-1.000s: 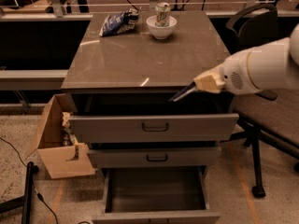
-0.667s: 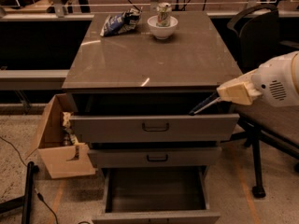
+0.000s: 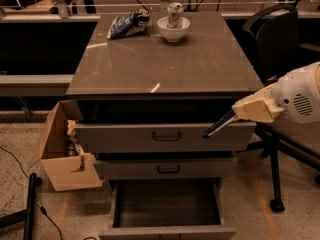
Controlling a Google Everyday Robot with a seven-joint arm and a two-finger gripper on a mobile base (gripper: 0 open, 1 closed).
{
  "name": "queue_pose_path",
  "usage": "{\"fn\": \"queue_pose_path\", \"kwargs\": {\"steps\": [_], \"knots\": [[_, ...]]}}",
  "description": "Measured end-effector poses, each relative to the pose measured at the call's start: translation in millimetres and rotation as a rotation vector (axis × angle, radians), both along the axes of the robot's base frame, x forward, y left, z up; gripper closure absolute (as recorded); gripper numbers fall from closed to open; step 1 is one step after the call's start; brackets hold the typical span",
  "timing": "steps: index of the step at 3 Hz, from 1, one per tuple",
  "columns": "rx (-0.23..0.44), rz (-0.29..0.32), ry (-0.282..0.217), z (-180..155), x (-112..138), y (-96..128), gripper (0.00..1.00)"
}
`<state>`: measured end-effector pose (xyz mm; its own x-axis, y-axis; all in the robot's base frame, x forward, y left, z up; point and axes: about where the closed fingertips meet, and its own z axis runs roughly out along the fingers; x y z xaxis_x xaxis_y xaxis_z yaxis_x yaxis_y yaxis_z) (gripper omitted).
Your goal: Place rxbar blueberry into bottom drawer
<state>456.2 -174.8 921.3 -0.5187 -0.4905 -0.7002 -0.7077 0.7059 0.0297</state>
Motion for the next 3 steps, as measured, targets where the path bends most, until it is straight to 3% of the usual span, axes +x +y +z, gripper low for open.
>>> {"fn": "queue_pose_path", "kwargs": {"steps": [1,2,3], "knots": [[0.015,-0.020,0.032,-30,-5,4,1.00],[0.092,-0.043,0.109,-119,-13,29,1.00],[0.166,-0.050,0.240,-240,-36,65,1.00]]}}
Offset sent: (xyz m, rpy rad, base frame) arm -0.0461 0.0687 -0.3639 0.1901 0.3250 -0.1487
